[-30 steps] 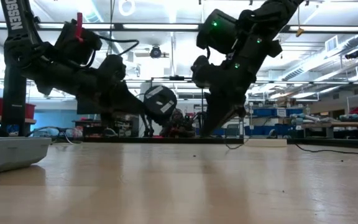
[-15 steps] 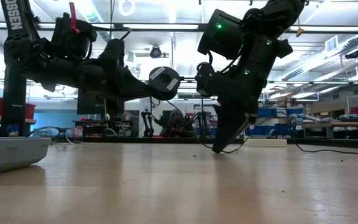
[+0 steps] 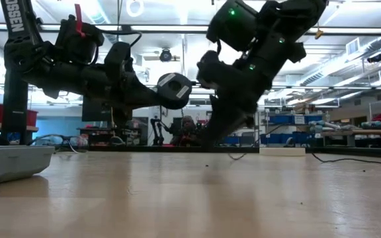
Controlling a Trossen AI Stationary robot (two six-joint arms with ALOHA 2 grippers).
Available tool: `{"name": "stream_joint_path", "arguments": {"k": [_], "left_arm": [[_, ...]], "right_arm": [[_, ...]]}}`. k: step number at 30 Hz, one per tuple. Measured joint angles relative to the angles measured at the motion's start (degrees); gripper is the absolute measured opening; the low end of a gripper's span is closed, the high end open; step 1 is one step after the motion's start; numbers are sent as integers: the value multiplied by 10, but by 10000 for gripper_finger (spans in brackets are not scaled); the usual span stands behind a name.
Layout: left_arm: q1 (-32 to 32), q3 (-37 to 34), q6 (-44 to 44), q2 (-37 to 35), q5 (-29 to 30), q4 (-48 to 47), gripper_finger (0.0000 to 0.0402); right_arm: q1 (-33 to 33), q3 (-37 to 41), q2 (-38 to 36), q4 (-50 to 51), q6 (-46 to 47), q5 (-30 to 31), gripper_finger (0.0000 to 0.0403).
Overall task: Coil cords
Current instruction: Coil the black wire on the black spool
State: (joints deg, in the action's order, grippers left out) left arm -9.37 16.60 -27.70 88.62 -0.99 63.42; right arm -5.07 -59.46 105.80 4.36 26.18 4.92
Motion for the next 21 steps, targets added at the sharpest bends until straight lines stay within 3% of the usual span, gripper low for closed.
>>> {"name": "stream_joint_path", "arguments": {"k": [9,21], "left_arm": [[0,0,-1,0,3,-60,0],[0,0,3,0,3,-137,0]], "right_arm": [[17,0,-3,-134,-70,26,0],[19,0,-50,-30,-60,178,0]]}}
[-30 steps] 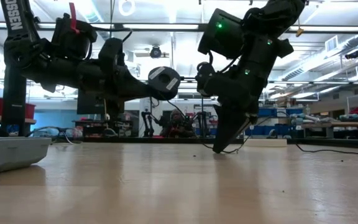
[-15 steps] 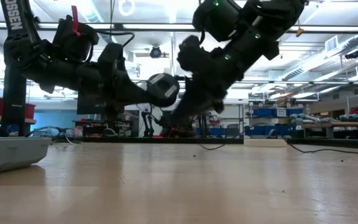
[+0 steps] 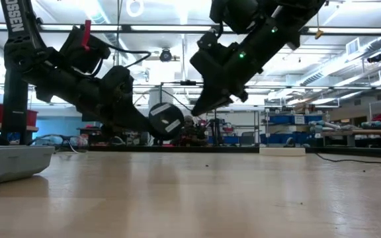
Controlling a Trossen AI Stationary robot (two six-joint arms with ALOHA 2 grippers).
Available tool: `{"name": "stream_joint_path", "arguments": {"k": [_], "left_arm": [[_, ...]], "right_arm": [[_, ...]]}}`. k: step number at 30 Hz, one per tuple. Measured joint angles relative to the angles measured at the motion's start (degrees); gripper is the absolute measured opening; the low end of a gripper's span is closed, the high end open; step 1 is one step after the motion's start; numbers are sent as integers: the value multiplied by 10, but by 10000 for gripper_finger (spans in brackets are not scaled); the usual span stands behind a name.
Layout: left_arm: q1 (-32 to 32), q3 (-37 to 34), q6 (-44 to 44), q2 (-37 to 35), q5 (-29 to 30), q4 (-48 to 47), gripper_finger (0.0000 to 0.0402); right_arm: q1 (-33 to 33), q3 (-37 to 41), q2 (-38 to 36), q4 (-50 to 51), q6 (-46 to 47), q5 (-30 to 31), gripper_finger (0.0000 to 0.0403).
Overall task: Coil cords
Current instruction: Coil the black wire on the black spool
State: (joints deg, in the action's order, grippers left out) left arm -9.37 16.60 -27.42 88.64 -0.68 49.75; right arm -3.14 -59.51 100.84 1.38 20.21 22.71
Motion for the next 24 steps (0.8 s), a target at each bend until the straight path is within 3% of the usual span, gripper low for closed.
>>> {"name": "stream_joint_path", "arguments": {"k": [8,16,24], "left_arm": [[0,0,13,0,-31,4,0],[-1,0,17,0,-39,29,0],[-16,0,14,0,-46,56,0]], "right_arm": [[2,0,-10,135,95,12,0],[-1,0,-7,187,143,-81,0],[-26,0,-7,301,171,-94,0]]}}
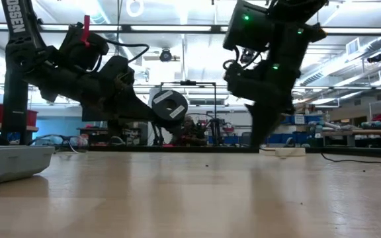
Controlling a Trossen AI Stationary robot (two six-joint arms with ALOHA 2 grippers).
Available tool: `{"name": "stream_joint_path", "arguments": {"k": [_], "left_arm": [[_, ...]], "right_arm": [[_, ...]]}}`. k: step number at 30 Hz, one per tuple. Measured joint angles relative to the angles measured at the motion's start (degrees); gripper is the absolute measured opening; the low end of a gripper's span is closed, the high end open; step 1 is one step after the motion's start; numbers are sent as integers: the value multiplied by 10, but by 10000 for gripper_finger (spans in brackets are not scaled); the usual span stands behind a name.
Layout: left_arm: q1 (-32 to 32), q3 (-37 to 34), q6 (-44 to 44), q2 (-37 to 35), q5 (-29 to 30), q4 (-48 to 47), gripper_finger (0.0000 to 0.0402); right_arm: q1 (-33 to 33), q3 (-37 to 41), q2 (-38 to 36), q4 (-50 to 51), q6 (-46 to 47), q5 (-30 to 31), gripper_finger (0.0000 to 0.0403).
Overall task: Coil cords
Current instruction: Coil the black wire on the black spool
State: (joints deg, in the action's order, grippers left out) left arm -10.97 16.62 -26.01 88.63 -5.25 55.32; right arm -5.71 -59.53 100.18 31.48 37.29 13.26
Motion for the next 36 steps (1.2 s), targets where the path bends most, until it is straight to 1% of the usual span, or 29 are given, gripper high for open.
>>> {"name": "stream_joint_path", "arguments": {"k": [5,11,14,18,20,25,27,29,31,36], "left_arm": [[-15,0,-1,0,-5,2,0],[-29,0,-11,0,-6,-12,0],[-29,0,-12,0,-18,-14,0],[-29,0,-11,0,-26,-30,0],[-29,0,-11,0,-25,-34,0],[-29,0,-2,0,-24,-43,0],[-29,0,0,0,-23,-43,0],[-29,0,1,0,-17,-53,0],[-29,0,1,0,-11,-69,0],[-29,0,1,0,-2,-107,0]], "right_arm": [[-27,0,-1,52,7,9,0],[-62,4,-24,65,23,20,0],[-74,28,-56,68,49,42,0],[-83,88,-121,54,93,55,0],[-85,124,-163,18,103,63,0],[-64,218,-247,-159,112,63,0],[-47,246,-261,-238,118,35,0],[-34,262,-264,-307,119,-5,0],[-27,263,-263,-333,101,-17,0],[-12,249,-268,-335,62,-25,0]]}}
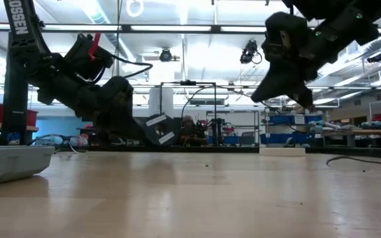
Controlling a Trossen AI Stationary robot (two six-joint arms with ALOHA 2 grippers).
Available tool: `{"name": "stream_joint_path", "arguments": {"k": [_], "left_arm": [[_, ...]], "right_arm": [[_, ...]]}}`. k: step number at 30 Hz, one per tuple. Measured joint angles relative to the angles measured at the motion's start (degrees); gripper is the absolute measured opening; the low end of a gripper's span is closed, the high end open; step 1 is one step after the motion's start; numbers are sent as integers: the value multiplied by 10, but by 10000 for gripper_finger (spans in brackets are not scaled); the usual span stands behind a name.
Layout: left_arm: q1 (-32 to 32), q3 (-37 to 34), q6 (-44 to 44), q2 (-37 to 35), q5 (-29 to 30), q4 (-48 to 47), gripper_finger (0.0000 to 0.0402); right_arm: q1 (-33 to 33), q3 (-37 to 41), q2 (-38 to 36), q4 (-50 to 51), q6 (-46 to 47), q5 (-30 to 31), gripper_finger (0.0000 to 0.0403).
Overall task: Coil cords
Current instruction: Coil the black wire on the black spool
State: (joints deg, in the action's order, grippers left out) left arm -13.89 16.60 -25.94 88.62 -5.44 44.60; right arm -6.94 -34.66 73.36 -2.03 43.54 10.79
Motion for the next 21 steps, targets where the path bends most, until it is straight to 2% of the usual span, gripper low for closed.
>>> {"name": "stream_joint_path", "arguments": {"k": [10,18,21], "left_arm": [[0,0,2,0,3,-8,0],[0,1,1,0,22,-9,0],[0,1,-2,0,28,-9,0]], "right_arm": [[59,-4,-4,-44,-28,-1,0],[102,-3,-4,-163,-66,-28,0],[108,-12,-4,-171,-77,-31,0]]}}
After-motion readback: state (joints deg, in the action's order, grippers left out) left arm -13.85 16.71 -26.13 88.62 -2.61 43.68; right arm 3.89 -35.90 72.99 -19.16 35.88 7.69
